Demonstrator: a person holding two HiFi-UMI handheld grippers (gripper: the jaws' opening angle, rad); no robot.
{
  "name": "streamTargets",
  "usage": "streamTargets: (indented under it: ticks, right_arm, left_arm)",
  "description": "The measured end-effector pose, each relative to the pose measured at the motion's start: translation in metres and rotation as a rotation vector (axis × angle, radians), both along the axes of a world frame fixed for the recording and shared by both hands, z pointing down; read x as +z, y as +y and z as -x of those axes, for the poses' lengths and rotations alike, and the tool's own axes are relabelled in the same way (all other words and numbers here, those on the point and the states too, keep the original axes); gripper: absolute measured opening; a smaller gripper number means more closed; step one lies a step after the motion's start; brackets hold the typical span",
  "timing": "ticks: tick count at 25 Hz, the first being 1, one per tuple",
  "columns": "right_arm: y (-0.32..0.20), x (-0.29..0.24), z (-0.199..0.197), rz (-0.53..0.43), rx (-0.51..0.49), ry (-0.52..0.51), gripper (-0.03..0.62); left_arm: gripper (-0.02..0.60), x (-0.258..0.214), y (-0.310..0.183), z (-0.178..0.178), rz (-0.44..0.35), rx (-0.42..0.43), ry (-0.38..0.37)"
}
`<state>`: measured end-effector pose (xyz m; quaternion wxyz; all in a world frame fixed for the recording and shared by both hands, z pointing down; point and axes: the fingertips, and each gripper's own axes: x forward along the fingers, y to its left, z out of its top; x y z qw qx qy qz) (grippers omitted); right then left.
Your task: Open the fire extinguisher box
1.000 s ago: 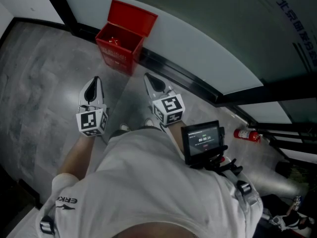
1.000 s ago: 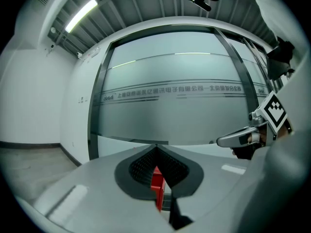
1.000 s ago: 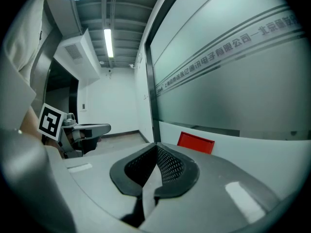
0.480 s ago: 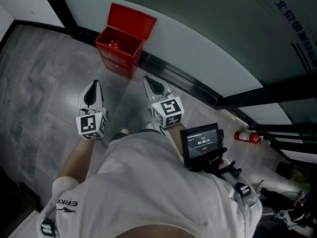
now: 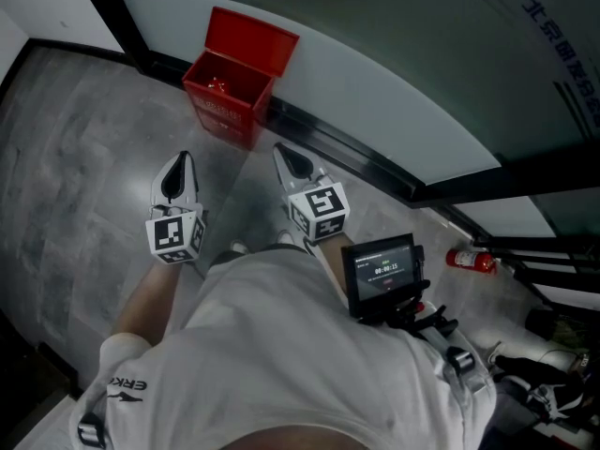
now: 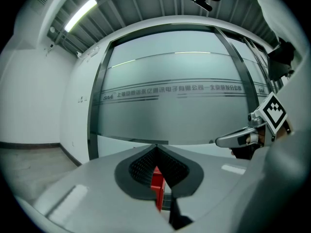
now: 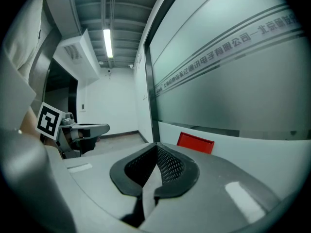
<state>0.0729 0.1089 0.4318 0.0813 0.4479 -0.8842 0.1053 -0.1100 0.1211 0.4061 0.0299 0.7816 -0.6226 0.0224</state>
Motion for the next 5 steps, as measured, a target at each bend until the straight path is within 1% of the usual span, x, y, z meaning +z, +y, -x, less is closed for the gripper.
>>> streamTargets:
  ticks: [5]
  right_arm:
    - [-0.0009, -0.0005, 0.0020, 0.000, 0.000, -0.002, 0.011]
  left_arm:
    - [0.003, -0.0030, -0.0008, 0.0005, -0.006, 0.000, -0.001]
